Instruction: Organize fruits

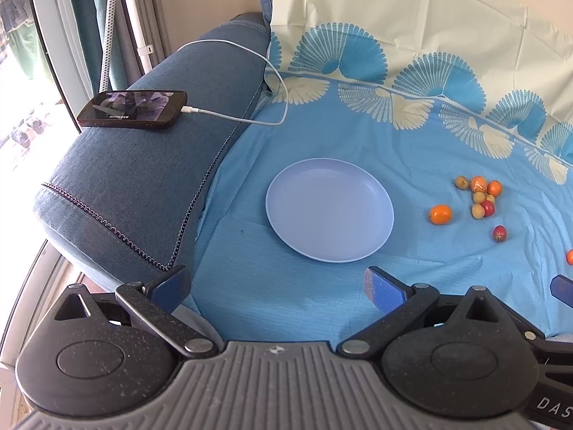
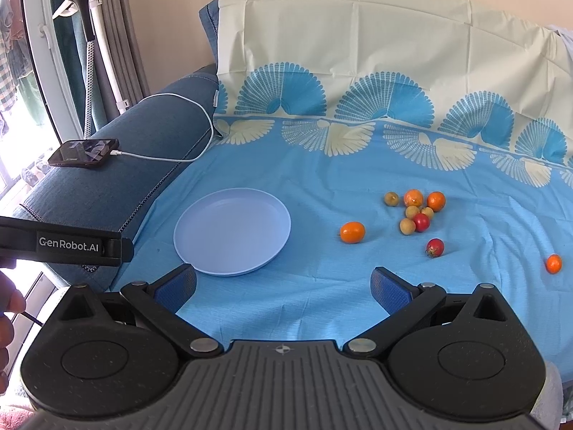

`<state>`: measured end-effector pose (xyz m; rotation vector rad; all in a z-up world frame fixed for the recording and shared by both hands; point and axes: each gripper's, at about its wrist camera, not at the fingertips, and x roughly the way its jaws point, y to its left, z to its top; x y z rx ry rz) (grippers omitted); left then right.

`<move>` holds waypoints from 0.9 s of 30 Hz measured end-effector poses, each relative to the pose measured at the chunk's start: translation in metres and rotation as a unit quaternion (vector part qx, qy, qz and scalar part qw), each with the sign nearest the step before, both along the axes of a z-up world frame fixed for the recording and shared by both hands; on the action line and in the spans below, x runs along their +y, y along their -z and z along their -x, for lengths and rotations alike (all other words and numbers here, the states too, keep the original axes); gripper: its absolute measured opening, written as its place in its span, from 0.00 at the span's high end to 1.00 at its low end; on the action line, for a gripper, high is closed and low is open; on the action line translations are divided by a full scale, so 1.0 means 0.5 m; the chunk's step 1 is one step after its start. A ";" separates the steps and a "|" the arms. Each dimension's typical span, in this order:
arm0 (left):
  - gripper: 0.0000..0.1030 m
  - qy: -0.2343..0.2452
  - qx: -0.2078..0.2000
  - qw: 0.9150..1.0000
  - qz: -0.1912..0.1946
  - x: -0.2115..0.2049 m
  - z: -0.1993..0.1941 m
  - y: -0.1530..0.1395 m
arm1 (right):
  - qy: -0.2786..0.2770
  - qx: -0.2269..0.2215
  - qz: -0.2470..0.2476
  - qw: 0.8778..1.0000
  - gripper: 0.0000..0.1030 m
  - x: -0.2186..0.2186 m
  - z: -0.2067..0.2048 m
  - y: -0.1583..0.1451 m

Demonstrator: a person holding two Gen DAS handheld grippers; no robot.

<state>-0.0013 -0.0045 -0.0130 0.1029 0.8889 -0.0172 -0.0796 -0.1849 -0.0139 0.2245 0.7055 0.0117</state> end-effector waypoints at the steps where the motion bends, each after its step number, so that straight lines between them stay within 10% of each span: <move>1: 0.00 0.000 0.000 1.000 -0.001 -0.001 0.000 0.002 | 0.000 0.000 0.000 1.000 0.00 -0.001 0.000 0.000; 17: 0.00 0.008 0.018 0.999 -0.035 -0.026 -0.006 0.012 | 0.021 -0.011 -0.023 0.999 0.00 -0.039 0.004 0.011; 27: 0.00 0.061 -0.001 0.997 -0.042 -0.147 -0.044 0.031 | 0.129 -0.051 -0.010 0.990 0.00 -0.186 0.019 0.032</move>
